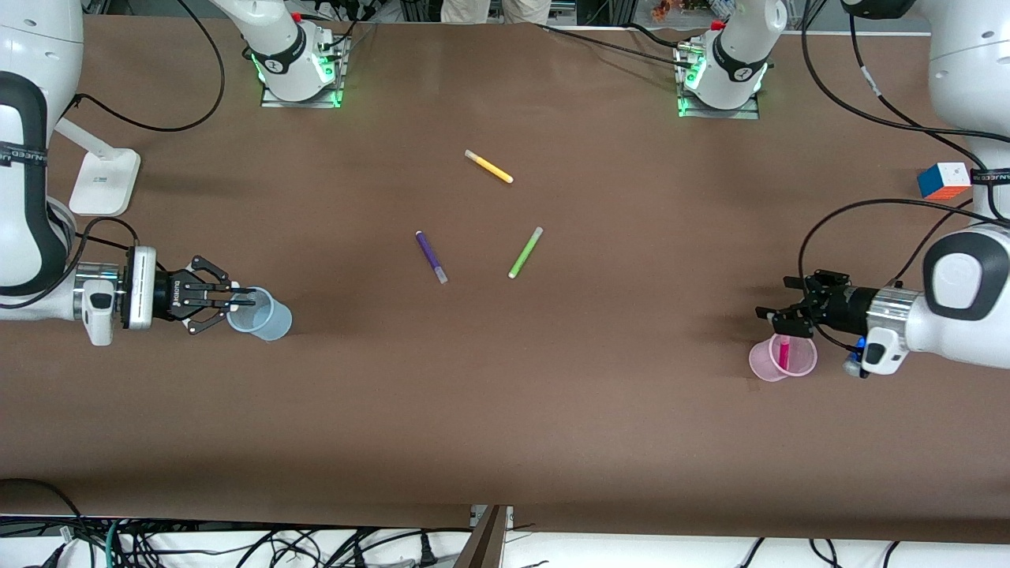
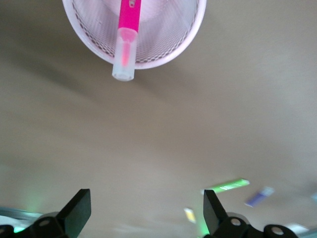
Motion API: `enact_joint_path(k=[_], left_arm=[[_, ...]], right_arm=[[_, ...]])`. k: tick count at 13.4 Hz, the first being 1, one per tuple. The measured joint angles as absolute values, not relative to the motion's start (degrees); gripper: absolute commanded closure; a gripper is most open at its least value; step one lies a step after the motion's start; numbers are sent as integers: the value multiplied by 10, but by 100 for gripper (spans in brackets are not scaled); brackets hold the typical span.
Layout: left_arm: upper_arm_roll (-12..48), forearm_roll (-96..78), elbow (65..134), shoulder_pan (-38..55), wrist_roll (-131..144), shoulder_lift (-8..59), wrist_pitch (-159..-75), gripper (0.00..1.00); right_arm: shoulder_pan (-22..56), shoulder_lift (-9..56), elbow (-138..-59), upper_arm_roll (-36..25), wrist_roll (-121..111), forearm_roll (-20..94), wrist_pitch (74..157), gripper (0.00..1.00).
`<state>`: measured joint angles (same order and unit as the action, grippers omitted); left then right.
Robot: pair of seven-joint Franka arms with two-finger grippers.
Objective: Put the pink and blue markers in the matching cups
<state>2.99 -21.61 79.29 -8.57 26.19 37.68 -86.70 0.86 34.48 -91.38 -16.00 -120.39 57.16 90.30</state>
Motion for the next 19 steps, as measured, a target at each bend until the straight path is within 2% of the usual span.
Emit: enact_joint_path(k=[4, 5, 6, 7, 8, 13, 19], left_arm=[[32, -65, 792, 36, 266, 344, -866, 0], [32, -54, 793, 47, 256, 336, -865, 0], [32, -43, 793, 49, 224, 326, -863, 0], [32, -23, 795, 48, 180, 315, -861, 0], [32, 4, 799, 47, 138, 301, -857, 0], [52, 54, 824, 52, 9, 205, -871, 0], [45, 54, 820, 0, -75, 99, -887, 0]], right_arm=[[8, 364, -891, -158, -1220, 573, 903, 97], [8, 368, -888, -158, -1225, 573, 903, 95], [8, 371, -887, -158, -1228, 573, 903, 90], [8, 374, -886, -158, -1230, 573, 903, 58], [7, 377, -885, -158, -1231, 573, 903, 1], [2, 379, -863, -159, -1190, 575, 894, 0], [8, 377, -770, -156, -896, 550, 885, 0]])
